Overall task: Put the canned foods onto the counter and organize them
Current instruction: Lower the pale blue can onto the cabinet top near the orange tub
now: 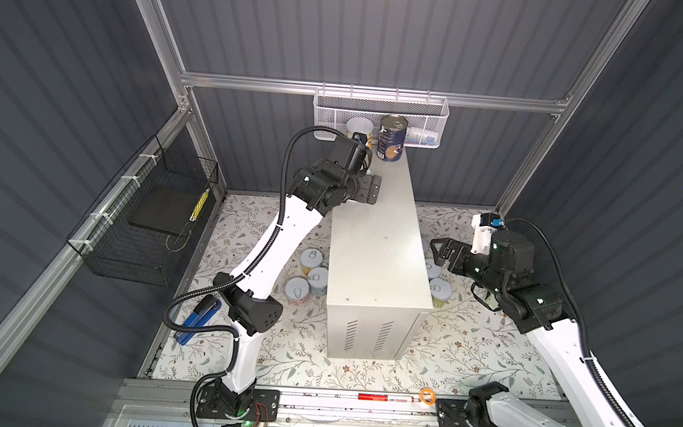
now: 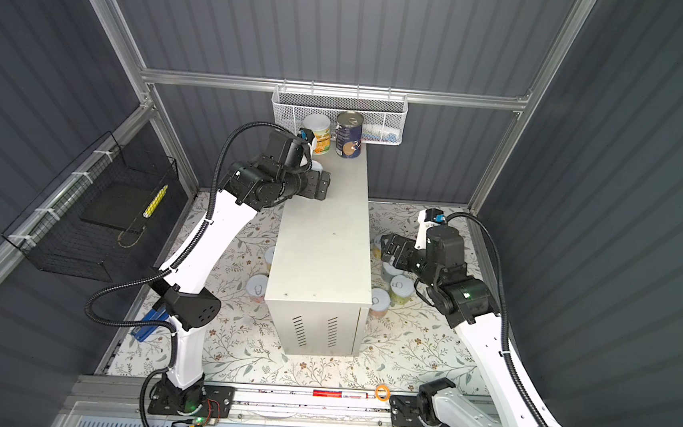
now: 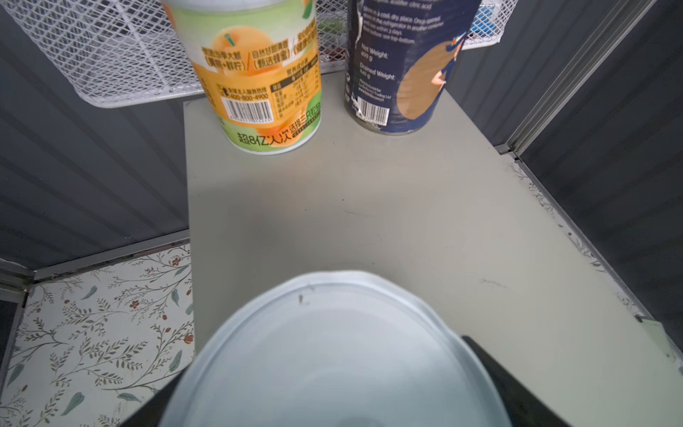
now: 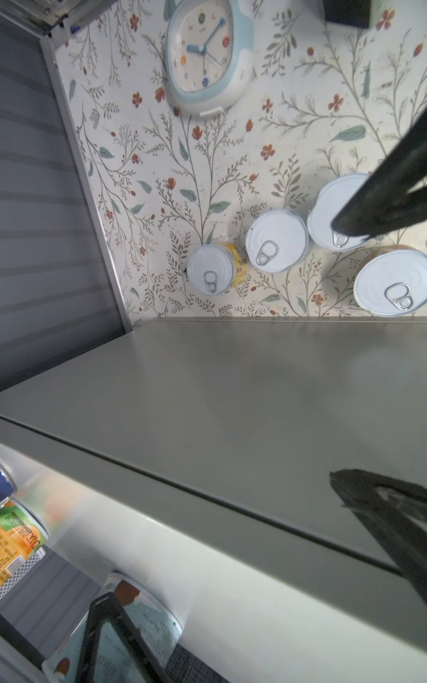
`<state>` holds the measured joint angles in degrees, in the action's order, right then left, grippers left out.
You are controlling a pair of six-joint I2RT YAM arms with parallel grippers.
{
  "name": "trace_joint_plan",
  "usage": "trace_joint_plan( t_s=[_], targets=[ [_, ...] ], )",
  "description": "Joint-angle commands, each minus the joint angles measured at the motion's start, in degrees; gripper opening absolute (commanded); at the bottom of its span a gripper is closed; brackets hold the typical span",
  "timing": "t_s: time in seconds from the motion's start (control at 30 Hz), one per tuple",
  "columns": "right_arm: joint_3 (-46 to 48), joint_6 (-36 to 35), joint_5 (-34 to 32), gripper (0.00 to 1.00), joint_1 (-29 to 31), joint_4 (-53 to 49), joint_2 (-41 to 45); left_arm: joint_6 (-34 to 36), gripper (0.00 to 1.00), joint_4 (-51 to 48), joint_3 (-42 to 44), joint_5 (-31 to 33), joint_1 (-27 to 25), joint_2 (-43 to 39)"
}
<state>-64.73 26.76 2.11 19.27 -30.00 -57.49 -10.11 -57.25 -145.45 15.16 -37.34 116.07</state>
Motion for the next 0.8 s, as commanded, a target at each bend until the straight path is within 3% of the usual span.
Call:
trace_joint_plan(
  t_s=[0.0,0.37,0.63,0.77],
  targets=[
    [-0.7,-0.2,-0.3,0.99,-0.1,0.3,0.0,0.8,0.99,1.4,-1.6,-0.4,0.0,0.3],
    [-1.6,0.6,-0.4,0.99,-0.1,-2.1,0.6,5.1,0.99,3.8,-1.5,-2.1,0.1,-4.0],
    [-0.3,1.2,-1.0,0.99,0.0,-3.7,3.1,6.7,0.99,5.8,6.8,4.5,0.1,-14.2],
    [-0.3,0.7,-2.1,0.99,0.0,-4.5,3.8,6.2,0.99,7.5,14.0,2.4,0.0,-19.9]
  ],
)
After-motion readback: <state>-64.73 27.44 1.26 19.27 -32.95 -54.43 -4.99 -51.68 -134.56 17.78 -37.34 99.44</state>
